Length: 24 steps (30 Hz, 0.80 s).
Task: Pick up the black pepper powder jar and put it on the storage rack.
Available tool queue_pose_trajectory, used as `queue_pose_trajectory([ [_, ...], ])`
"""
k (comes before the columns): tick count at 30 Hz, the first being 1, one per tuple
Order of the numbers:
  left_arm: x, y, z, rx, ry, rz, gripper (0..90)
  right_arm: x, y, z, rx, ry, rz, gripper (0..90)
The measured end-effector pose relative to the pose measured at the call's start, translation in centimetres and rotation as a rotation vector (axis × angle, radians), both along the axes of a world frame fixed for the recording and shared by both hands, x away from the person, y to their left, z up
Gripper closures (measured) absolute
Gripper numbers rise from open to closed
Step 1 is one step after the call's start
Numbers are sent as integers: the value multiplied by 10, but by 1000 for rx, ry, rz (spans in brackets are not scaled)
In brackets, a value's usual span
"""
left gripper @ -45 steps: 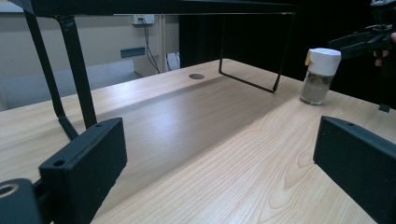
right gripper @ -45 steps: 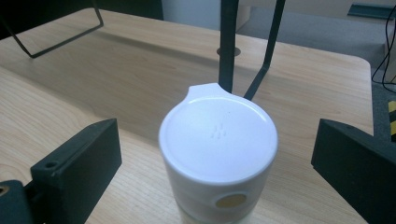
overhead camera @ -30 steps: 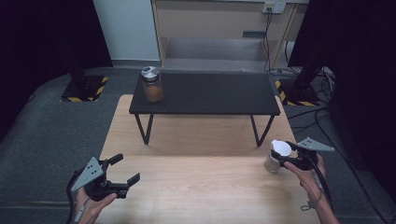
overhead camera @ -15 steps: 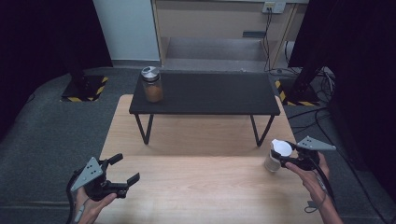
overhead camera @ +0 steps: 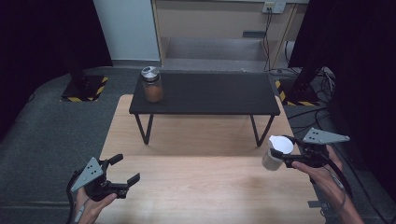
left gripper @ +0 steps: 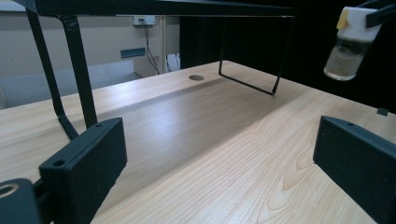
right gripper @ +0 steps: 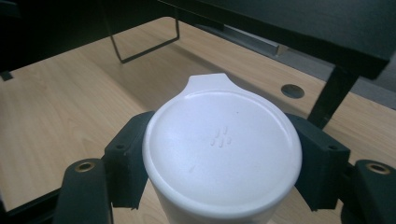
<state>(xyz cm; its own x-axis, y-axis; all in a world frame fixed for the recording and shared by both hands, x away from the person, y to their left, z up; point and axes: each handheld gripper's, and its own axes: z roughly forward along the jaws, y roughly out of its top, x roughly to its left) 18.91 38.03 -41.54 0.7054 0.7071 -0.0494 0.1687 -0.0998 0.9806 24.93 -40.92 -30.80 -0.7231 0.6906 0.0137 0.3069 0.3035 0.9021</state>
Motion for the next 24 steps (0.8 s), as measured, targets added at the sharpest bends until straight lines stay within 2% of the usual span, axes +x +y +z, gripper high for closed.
queue_pose_trajectory([
  [5,0,0,0,-1,-3,-1,18,1,8,22,-19,1,52,310],
  [6,0,0,0,-1,-2,1,18,4,11,29,-25,1,77,310],
  [8,0,0,0,0,1,1,18,5,13,33,-24,0,88,310],
  [9,0,0,0,0,1,-2,18,7,18,41,-29,-6,117,311],
  [12,0,0,0,3,1,-3,18,10,22,47,-27,-10,143,311],
  [13,0,0,0,1,1,-2,18,14,27,53,-27,-18,168,311],
  [19,-3,2,0,-2,2,7,18,24,37,64,-13,-35,220,312],
  [24,-7,3,-1,-5,2,18,18,30,40,67,0,-48,238,312],
])
